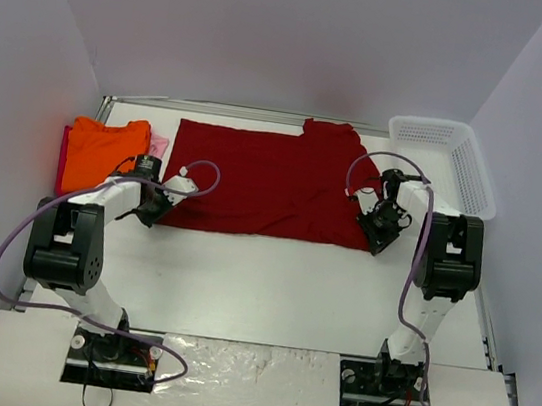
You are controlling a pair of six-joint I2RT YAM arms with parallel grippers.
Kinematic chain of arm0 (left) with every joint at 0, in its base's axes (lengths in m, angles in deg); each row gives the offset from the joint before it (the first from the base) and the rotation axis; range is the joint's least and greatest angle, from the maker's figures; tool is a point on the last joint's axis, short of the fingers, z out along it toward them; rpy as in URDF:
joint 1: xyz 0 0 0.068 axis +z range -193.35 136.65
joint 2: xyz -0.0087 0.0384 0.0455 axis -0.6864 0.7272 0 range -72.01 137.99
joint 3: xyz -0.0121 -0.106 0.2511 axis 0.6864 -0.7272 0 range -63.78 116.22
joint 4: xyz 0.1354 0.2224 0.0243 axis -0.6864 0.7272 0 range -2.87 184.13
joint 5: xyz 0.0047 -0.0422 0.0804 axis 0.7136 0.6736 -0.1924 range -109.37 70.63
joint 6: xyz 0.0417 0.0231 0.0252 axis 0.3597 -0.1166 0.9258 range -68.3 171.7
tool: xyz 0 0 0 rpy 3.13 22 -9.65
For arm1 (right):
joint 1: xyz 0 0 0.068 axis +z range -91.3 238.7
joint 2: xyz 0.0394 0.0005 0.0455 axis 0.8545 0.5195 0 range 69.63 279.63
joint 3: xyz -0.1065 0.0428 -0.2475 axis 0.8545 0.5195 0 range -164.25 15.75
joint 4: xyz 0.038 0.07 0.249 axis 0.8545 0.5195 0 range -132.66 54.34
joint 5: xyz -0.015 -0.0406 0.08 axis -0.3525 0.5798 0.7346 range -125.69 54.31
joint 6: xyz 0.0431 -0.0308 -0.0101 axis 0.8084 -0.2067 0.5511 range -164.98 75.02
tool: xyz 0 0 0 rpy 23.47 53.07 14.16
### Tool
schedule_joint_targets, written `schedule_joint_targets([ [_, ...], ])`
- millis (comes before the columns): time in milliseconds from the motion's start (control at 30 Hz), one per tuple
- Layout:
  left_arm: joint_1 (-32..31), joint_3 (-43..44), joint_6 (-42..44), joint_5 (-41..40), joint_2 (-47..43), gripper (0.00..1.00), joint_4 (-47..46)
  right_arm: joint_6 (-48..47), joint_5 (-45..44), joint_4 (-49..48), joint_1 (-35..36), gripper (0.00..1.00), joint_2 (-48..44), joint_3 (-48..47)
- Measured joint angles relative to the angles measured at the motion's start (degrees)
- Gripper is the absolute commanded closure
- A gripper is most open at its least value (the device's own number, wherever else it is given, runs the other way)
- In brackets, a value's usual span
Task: Fold and stack the t-shirts
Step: Fold the flattened tshirt in 1/3 of the way
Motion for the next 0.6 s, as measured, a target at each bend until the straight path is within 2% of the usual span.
schedule_joint_targets([
  [133,0.0,0.0,0.0,-0.1,0.0,0.98,0.0,-0.2,0.2,0.0,-0.2,0.83,0.0,-0.2],
  [400,0.0,0.0,0.0,-0.2,0.0,0.98,0.1,-1.2,0.3,0.8,-1.4,0.95,0.0,-1.0],
  [600,0.1,0.0,0.5,-0.8,-1.5,0.98,1.4,-3.5,-1.1,4.2,-2.9,0.97,-0.7,-2.5],
])
